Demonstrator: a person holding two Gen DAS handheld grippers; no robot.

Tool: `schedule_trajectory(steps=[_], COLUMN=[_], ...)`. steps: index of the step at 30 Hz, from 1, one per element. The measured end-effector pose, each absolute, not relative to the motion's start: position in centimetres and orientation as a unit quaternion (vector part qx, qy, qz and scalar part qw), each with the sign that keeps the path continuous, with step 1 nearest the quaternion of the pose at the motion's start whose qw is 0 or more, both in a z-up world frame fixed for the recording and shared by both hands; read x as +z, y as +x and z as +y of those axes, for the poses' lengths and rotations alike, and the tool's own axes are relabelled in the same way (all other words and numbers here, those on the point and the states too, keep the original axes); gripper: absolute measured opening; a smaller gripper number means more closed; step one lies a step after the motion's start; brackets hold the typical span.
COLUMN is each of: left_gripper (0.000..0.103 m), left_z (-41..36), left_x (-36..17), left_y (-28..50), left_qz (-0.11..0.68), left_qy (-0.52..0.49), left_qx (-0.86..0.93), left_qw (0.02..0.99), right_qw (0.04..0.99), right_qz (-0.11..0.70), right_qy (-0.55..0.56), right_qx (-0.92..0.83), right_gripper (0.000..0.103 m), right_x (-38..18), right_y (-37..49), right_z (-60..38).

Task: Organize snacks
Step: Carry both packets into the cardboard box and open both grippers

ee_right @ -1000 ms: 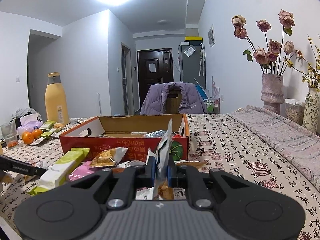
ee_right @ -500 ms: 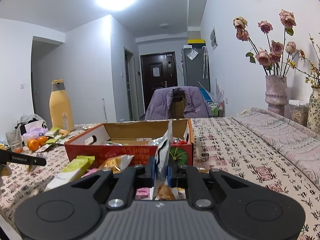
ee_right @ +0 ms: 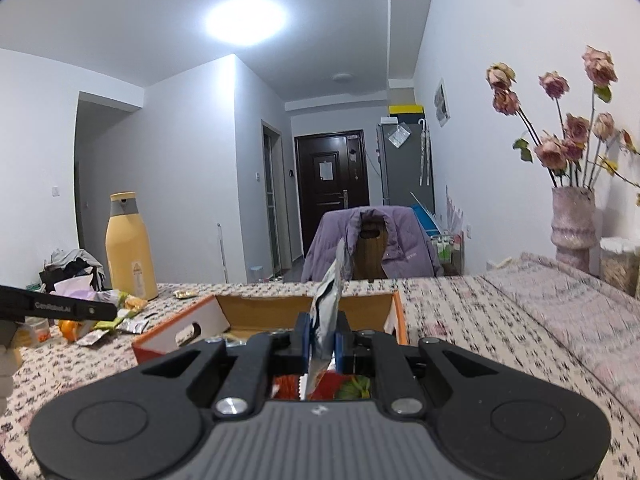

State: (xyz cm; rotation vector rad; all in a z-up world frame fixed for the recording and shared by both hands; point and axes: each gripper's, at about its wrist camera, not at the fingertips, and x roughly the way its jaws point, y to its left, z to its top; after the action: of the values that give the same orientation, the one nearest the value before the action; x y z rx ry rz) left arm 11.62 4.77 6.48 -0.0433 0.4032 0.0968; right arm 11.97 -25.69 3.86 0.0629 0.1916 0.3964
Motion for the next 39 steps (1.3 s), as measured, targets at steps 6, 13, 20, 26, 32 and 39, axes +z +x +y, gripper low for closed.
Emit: schedule_trajectory(steps=[6,13,20,26,32,39], left_gripper=[0.044,0.044,0.044,0.044,0.057,0.099], left_z=[3.4,2.3,1.8,2.0,2.1,2.7], left_x=[7.1,6.9,4.7,3.6,3.4,4.3], left_y=[15.2,19.0,22.8,23.7,24.1,23.1], left_qz=[0.21,0.218,0.258,0.273,0.273,0.245], left_qy=[-0.033,-0.022,-0.014,-0.014,-0.017,-0.034], left_qx=[0.04,0.056,0.069,0.072,0.068,0.048], left_qw=[0.976,0.974,0.963,0.959,0.96,0.968], right_qw=[0.973,0.967,0.956,0.948,0.942,0.943], right_qz=[0.108,0.162,0.23,0.269,0.282,0.282], right_qy=[0.021,-0.002,-0.003,0.007,0.003,-0.009], right_qx=[0.202,0.197,0.18,0.17,0.182,0.177], right_gripper=[0.011,0.011,0.011,0.011,0.015,0.077], right_x=[5.0,5.5,3.8,2.2,1.8,1.7], right_y=[15.7,20.5,24.8,26.9,27.7,27.1], right_z=[-24.3,-22.4,-21.2,-21.4,-21.3,-20.9])
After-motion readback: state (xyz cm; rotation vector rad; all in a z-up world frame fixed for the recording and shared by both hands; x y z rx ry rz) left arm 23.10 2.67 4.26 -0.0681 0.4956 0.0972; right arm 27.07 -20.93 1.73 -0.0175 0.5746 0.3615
